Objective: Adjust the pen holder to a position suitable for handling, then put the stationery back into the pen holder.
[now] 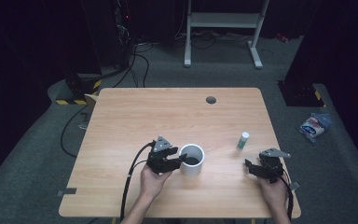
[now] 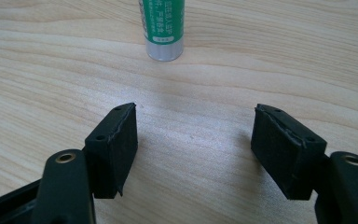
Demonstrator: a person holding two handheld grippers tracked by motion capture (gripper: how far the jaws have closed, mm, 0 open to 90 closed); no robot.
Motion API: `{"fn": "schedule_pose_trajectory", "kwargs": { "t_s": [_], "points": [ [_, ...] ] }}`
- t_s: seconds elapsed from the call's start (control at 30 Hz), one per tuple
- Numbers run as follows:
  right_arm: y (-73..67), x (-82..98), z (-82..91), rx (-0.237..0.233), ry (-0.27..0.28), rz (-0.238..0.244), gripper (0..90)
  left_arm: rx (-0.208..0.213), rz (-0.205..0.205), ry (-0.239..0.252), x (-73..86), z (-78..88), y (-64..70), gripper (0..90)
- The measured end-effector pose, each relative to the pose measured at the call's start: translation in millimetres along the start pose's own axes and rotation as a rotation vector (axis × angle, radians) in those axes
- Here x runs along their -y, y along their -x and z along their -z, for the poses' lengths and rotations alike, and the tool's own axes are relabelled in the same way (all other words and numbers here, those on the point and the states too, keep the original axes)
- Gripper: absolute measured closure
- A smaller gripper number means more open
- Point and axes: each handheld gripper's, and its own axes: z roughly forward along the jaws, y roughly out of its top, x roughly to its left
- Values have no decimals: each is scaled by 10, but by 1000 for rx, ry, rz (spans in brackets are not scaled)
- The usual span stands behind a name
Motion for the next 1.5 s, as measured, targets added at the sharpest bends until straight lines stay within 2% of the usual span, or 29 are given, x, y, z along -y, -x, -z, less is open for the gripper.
{"fn": "schedule_pose_trajectory", "kwargs": {
  "t_s": [0.17, 0.37, 0.43, 0.57, 0.67, 1.03, 1.13, 1.3, 1.5],
  "points": [
    [0, 0, 0, 0, 0, 0, 315, -51, 52, 37, 48, 175, -156, 461],
    [-1, 0, -1, 1, 0, 0, 315, -100, 67, 64, 66, 298, -266, 434],
    [0, 0, 0, 0, 0, 0, 314, -130, 77, 72, 98, 352, -340, 431],
    [-3, 1, 1, 1, 0, -1, 315, -145, 89, 72, 130, 382, -397, 429],
    [-2, 1, 1, 1, 0, -1, 314, -174, 94, 72, 171, 407, -442, 427],
    [-2, 1, 1, 1, 0, -1, 314, -222, 104, 60, 279, 472, -544, 421],
    [0, 1, 0, 1, 0, 1, 314, -241, 117, 71, 334, 515, -594, 420],
    [-2, 1, 1, 1, 0, -1, 314, -245, 147, 92, 387, 545, -661, 419],
    [-2, 1, 1, 1, 0, -1, 314, -269, 148, 71, 453, 536, -714, 411]
  ]
}}
